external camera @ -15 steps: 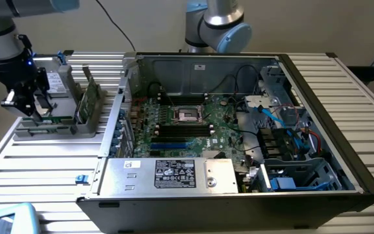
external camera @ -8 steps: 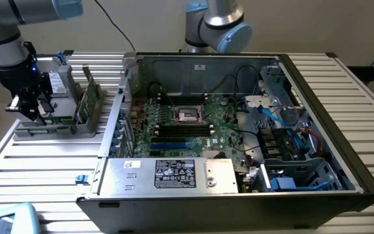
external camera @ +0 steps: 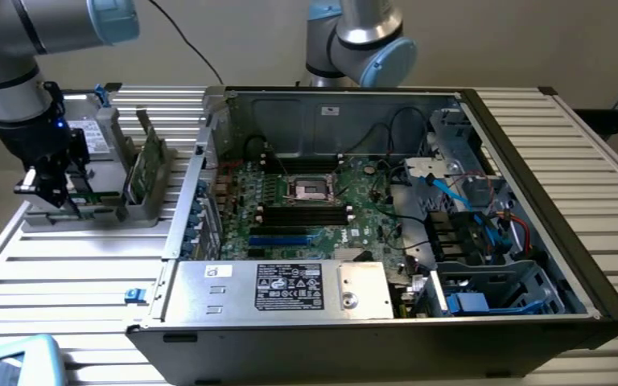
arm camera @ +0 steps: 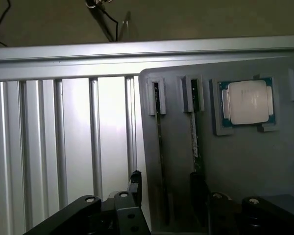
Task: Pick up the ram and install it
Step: 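Pick up the ram and move it above insertion slot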
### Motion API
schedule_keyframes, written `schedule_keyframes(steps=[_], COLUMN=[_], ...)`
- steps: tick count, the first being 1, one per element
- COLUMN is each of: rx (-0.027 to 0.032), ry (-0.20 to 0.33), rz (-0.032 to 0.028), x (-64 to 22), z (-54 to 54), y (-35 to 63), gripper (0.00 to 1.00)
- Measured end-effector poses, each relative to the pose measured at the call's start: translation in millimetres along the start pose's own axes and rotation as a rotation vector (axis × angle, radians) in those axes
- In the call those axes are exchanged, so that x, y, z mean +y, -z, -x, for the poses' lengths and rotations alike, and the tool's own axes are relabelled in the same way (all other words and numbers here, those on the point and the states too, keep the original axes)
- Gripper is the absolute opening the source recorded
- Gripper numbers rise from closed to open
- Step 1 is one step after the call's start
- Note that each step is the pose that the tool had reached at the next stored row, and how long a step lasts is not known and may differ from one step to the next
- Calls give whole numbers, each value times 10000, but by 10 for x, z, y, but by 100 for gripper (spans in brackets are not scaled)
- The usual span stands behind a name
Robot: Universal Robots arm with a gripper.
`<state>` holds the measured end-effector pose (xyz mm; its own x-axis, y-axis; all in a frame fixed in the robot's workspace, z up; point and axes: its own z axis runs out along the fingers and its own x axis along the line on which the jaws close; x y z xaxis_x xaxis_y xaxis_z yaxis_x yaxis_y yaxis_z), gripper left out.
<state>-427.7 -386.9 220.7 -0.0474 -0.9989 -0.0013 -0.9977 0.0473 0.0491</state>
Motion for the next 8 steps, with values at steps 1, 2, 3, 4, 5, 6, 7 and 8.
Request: schedule_keyframes(steps=[1,2,3,4,5,6,7,8], rx=[1,2,2,0,1,0,-1,0], ry=[0,1,2,2,2,1,1,0], rz=[2,3,3,1,1,1,-1,0], x=[0,-1,-2,-3,-4,-4,-5,-5], z=[-2,-5,-9,-14,-21,-27,-28,-29], y=[-7,-14,-22,-31,-40,-50,-62,-68], gripper=[53,53,53,53,53,53,53,53])
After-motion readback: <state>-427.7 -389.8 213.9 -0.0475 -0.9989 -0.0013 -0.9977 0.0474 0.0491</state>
